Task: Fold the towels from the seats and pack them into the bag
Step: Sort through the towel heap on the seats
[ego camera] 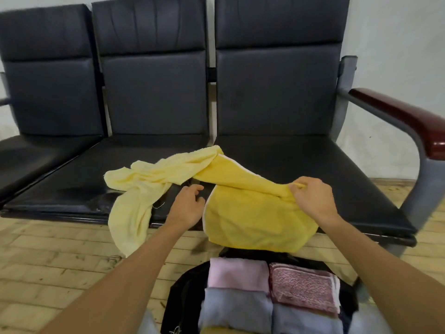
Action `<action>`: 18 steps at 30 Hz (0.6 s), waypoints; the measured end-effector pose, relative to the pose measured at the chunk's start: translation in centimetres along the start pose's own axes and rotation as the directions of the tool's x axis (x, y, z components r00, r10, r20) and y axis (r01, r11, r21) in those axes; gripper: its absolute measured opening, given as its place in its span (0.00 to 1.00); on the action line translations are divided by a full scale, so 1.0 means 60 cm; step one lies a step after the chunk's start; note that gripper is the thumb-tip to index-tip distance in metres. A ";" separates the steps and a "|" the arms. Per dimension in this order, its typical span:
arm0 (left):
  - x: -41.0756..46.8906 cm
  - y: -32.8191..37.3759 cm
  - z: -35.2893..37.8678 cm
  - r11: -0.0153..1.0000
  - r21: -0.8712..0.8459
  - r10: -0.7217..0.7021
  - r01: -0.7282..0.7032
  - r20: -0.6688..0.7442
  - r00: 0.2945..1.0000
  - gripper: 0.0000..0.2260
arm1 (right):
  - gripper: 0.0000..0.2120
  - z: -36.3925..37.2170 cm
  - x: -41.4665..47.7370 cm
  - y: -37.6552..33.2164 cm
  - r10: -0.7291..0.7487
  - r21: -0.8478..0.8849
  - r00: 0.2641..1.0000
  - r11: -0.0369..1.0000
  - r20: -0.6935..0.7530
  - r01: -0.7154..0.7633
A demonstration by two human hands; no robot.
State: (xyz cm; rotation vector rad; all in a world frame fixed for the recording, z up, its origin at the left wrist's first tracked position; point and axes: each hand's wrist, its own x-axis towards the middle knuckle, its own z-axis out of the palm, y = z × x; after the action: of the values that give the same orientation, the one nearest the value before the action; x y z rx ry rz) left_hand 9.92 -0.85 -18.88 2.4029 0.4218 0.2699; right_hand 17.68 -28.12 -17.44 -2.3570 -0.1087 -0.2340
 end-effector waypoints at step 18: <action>0.016 0.009 0.025 0.997 -0.068 0.048 -0.046 0.020 0.999 0.17 | 0.10 0.017 0.000 -0.051 -0.112 -0.670 0.962 0.697 0.248 0.254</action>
State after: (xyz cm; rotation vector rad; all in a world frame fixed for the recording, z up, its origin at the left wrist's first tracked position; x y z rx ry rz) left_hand 11.40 -1.76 -19.57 2.3499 0.3416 0.2745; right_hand 17.39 -25.20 -16.07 -3.1400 -0.4187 -0.1592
